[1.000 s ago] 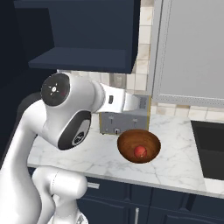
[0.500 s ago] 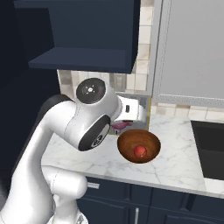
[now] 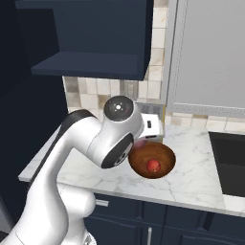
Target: Pick the onions from the cabinet and place them in one bowl. Pick the garlic from the sink and place it in the other bowl.
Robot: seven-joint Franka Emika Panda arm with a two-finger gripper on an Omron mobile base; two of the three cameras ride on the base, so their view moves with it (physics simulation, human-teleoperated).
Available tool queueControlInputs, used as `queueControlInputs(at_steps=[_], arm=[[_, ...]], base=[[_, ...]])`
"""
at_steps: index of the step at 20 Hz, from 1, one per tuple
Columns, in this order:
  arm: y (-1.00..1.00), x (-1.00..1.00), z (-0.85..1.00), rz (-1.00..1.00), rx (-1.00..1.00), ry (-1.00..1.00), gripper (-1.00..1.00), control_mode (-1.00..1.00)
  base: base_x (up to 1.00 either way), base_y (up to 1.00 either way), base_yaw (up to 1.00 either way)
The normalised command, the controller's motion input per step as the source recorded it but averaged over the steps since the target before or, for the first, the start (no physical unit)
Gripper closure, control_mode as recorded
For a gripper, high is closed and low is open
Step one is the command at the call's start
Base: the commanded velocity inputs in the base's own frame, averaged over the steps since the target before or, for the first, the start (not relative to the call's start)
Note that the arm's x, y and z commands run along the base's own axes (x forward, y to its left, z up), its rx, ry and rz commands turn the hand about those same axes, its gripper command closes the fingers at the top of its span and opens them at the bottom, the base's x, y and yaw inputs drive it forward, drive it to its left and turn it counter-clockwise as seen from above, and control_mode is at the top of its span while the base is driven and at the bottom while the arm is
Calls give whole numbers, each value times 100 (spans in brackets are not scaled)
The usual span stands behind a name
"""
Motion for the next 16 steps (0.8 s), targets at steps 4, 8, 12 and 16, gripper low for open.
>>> queueControlInputs(at_steps=[4, 8, 12, 16], arm=[[-7, 18, -47, 22, -11, 15, 100, -100], [-19, 13, -43, 21, -3, 4, 100, -100], [-10, 19, -23, 18, -6, 2, 100, -100], [0, 40, -2, 7, -12, 2, 100, -100]], base=[[0, 0, 0], [0, 0, 0], [0, 0, 0], [0, 0, 0]])
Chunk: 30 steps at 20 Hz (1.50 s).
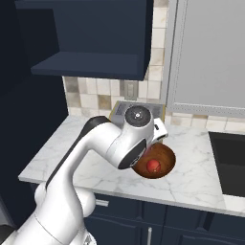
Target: Pick the onions from the cabinet and place them in one bowl. Pick the garlic from the sink and place it in the other bowl.
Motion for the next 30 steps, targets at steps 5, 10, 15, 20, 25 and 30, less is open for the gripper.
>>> queueControlInputs(at_steps=[5, 10, 15, 20, 25, 30], arm=[[0, 33, -20, 1, -16, 6, 100, -100], [0, 29, -24, 0, -13, 4, 100, -100], [0, 20, -21, 2, -1, 1, 100, -100], [0, 24, -28, 2, 0, 8, 100, -100], [0, 31, -30, 2, 0, 4, 100, -100], [0, 37, -39, 2, 1, 7, 100, -100]], base=[[0, 0, 0], [0, 0, 0], [0, 0, 0], [0, 0, 0], [0, 0, 0], [0, 0, 0]])
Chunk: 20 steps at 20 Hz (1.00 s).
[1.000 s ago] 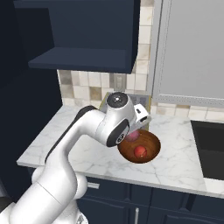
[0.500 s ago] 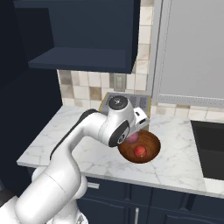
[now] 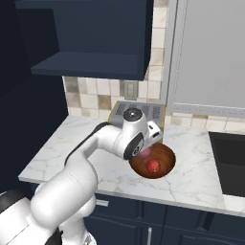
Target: Pick the onions from the cabinet and place them in one bowl. Pick the garlic from the sink and place it in the other bowl.
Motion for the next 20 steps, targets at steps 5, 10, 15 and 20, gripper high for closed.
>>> queueControlInputs(at_steps=[5, 10, 15, 20], arm=[[0, 36, -32, 3, 3, 4, 100, -100], [-14, 42, -34, 9, 6, 3, 100, -100], [-19, 41, -39, 8, 0, 2, 100, -100], [-13, 29, -28, 6, 0, 5, 100, -100]], base=[[0, 0, 0], [0, 0, 0], [0, 0, 0], [0, 0, 0]])
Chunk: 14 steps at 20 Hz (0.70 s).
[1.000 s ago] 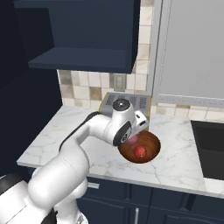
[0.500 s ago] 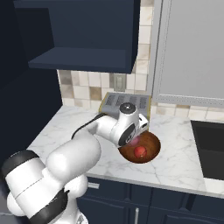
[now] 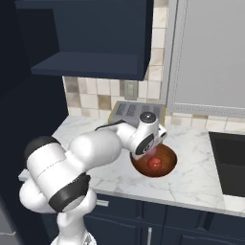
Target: Pick the onions from the cabinet and place them in one bowl. Pick the garlic from the sink and place it in the other bowl.
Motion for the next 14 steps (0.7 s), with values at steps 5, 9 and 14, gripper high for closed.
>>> queueControlInputs(at_steps=[5, 9, 14], arm=[[-1, 4, -11, 1, 0, 10, -100, -100], [-1, -21, 1, 0, 0, 9, -100, -100], [0, -36, 23, 0, 0, 3, -100, -100]], base=[[0, 0, 0], [0, 0, 0], [0, 0, 0]])
